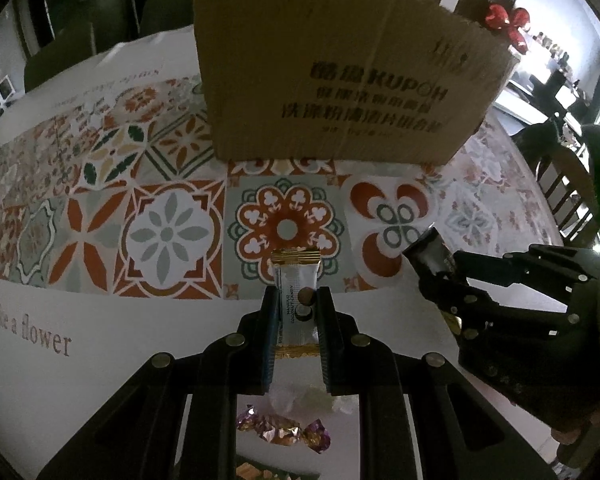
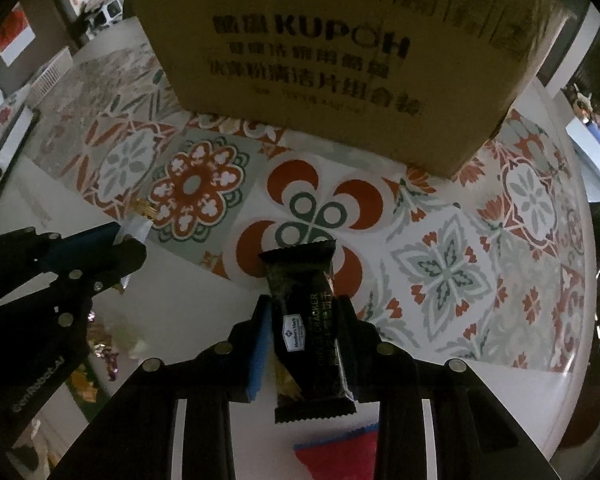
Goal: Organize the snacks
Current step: 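Lift and carry both held bars over the open cardboard box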
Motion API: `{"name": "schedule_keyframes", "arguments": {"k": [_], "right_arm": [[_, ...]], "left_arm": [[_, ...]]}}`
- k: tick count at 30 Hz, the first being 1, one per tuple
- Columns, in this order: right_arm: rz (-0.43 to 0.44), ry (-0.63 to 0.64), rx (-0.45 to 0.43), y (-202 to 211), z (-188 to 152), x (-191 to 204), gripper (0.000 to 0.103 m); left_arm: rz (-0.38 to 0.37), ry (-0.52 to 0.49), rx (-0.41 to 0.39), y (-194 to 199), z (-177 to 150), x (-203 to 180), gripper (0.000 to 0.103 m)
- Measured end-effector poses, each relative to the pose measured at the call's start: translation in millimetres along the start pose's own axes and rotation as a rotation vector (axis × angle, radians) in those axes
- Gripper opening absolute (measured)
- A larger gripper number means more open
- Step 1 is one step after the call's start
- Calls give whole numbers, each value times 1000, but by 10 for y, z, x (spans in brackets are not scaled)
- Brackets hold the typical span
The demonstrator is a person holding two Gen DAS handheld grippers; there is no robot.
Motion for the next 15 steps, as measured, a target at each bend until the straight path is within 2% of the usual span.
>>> {"name": "schedule_keyframes", "arguments": {"k": [7,15], "right_arm": [[20,-40,-95,365,100,-35,32],[39,-71,-269,955,279,-5,32]], "left_arm": [[-8,-29,-77,281,90,-32,19],[-38,-62,-184,699,281,-49,19]]}}
Point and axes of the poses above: each gripper's, at about its wrist camera, not at the fingertips, and y roughly against the way its jaws point, x to its left, z to its top, the point moved 3 cm from there along -y, roughly the way its jaws point, and after that the axes turned 9 degrees about -y, right-handed, at the moved point
